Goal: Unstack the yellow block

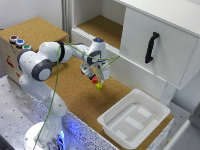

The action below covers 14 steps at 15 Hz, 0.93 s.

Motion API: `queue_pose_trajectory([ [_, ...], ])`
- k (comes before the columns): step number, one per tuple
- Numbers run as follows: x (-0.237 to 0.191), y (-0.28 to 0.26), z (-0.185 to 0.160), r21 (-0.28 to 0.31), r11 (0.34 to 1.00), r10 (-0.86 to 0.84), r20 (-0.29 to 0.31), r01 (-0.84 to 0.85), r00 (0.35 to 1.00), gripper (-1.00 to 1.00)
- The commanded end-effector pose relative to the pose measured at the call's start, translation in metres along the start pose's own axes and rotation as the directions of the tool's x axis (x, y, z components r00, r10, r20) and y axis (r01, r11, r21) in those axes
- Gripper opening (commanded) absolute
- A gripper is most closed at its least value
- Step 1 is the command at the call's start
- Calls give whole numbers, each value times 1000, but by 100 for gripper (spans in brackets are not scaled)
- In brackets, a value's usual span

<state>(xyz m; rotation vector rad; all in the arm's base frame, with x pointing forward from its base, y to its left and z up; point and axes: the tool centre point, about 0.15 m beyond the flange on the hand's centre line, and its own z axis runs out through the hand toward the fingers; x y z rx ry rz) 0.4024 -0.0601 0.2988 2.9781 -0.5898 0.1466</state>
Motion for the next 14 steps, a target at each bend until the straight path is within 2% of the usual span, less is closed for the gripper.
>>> queue_pose_trajectory([
  [1,0,-3,2,-4,999,-40,-6,40,999,100],
  [3,-2,-10,9,24,993,-115,-26,115,993,100],
  [7,-10,-23,36,61,979,-192,-23,193,981,100],
  [9,-8,-21,47,71,980,-183,-32,184,983,100],
  [11,-2,-17,64,121,980,-154,-38,158,987,100],
  [14,14,-17,81,131,985,-108,-34,112,994,100],
])
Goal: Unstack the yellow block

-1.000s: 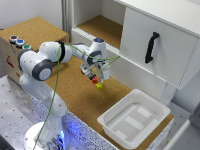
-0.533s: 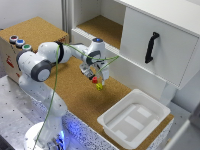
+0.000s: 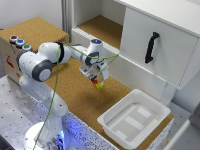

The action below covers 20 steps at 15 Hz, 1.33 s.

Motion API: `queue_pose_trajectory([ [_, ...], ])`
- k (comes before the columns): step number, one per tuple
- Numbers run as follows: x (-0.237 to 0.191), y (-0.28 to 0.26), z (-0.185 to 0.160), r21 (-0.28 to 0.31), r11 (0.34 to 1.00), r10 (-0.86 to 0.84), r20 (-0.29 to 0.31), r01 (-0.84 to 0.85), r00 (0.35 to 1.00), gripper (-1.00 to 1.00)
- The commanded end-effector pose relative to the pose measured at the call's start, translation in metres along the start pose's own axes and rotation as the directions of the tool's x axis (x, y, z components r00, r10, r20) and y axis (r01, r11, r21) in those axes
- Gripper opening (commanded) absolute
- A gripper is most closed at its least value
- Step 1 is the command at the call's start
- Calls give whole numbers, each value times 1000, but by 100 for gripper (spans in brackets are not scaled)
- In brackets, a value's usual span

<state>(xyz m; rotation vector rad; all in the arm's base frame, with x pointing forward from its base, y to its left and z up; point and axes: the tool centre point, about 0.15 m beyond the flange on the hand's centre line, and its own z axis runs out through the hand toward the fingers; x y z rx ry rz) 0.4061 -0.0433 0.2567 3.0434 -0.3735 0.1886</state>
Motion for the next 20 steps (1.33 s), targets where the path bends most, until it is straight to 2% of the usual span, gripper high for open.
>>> queue_pose_trajectory([
  [1,24,9,44,87,995,44,-3,-44,999,100],
  [9,34,2,61,84,996,-34,58,29,998,100],
  [10,33,2,61,81,996,-37,59,32,998,-100],
  [17,25,-6,47,90,996,-32,44,28,999,-100],
  [20,22,-7,34,72,997,12,48,-15,999,-100],
])
